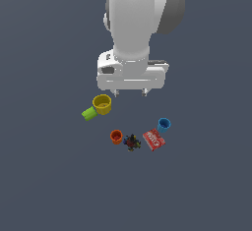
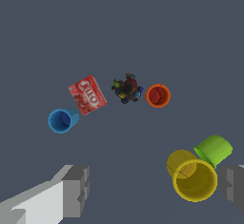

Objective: Pick up a designated object from a clutter of objects.

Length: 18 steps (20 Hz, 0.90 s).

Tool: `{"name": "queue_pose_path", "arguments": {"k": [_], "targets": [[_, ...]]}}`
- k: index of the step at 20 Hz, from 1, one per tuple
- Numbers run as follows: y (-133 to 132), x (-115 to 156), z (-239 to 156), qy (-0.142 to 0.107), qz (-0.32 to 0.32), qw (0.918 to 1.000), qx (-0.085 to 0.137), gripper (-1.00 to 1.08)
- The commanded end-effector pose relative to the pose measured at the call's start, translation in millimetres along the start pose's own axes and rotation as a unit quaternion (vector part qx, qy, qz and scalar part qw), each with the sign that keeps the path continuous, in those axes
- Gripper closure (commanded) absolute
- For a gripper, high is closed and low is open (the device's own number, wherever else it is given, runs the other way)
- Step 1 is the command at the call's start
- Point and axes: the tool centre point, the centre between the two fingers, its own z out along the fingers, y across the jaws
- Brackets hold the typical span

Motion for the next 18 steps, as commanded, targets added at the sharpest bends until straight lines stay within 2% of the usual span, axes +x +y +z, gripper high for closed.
{"name": "queue_pose_path", "arguments": {"k": [1,10,18], "targets": [[2,3,6,0.000,0.007,1.0000,0.000,-0.92],[18,28,58,0.008,0.064,0.9979,0.002,-0.92],[44,51,134,0.019,0.143,0.9896,0.000,-0.92]]}}
